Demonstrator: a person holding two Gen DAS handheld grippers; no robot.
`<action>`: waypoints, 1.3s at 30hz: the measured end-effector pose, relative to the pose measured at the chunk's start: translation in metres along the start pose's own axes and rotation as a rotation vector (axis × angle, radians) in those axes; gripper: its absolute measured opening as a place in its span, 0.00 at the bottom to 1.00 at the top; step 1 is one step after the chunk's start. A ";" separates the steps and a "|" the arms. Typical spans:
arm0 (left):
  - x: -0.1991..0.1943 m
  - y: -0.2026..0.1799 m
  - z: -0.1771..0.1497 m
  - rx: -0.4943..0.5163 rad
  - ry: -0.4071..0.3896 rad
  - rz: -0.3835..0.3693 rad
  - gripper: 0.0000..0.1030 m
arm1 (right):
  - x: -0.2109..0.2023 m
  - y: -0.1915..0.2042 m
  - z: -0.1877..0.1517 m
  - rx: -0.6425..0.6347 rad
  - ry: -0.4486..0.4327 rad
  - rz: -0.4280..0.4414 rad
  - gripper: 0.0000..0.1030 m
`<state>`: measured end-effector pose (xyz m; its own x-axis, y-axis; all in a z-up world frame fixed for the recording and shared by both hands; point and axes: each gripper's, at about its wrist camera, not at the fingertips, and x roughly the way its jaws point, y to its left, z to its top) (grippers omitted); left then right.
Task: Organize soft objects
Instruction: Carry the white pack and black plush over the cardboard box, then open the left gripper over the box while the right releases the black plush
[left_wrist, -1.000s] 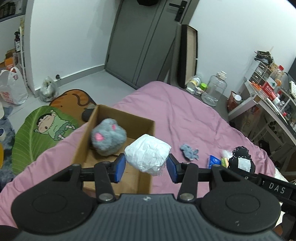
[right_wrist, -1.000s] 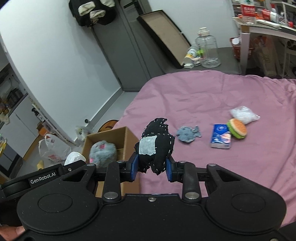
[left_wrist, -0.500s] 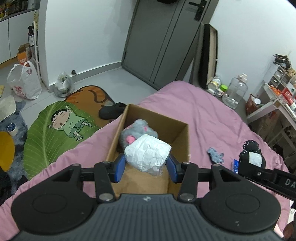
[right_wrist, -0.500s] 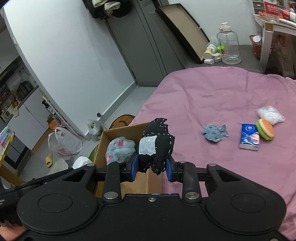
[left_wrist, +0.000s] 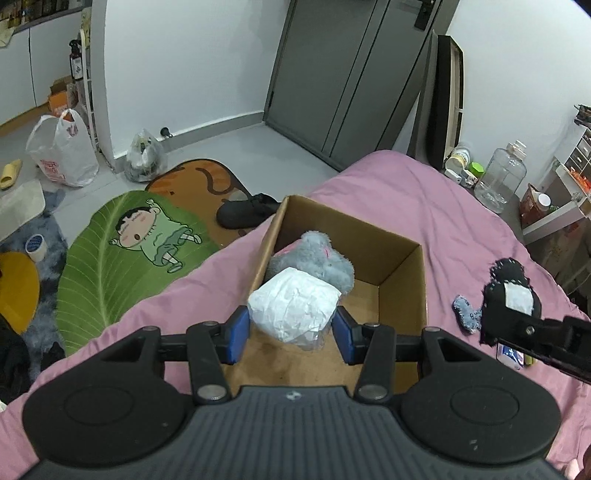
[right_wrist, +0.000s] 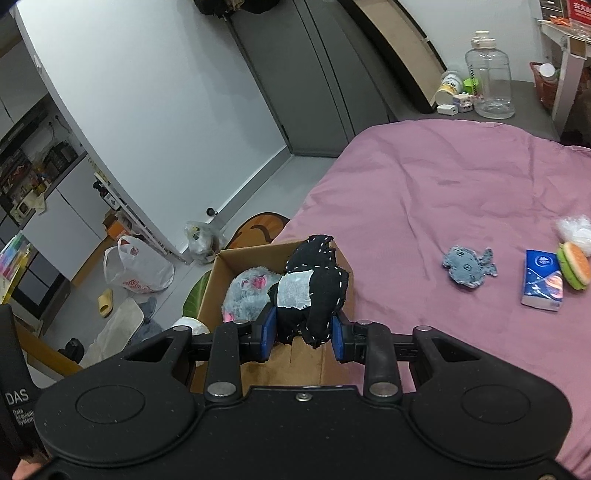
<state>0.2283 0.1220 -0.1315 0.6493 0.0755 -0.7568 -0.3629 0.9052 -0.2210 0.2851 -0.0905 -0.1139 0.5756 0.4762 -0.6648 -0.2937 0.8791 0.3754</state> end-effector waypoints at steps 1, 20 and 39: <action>0.002 0.000 0.000 0.001 0.004 -0.001 0.46 | 0.002 0.000 0.001 -0.002 0.004 0.000 0.29; 0.006 0.035 0.004 -0.144 -0.004 0.020 0.52 | 0.051 0.027 0.023 -0.106 0.063 0.016 0.37; -0.001 0.018 0.006 -0.066 0.026 0.041 0.76 | 0.011 -0.002 0.018 -0.087 0.065 -0.084 0.87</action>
<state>0.2253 0.1405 -0.1307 0.6161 0.1000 -0.7813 -0.4325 0.8719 -0.2295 0.3060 -0.0873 -0.1105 0.5506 0.3991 -0.7332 -0.3136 0.9129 0.2614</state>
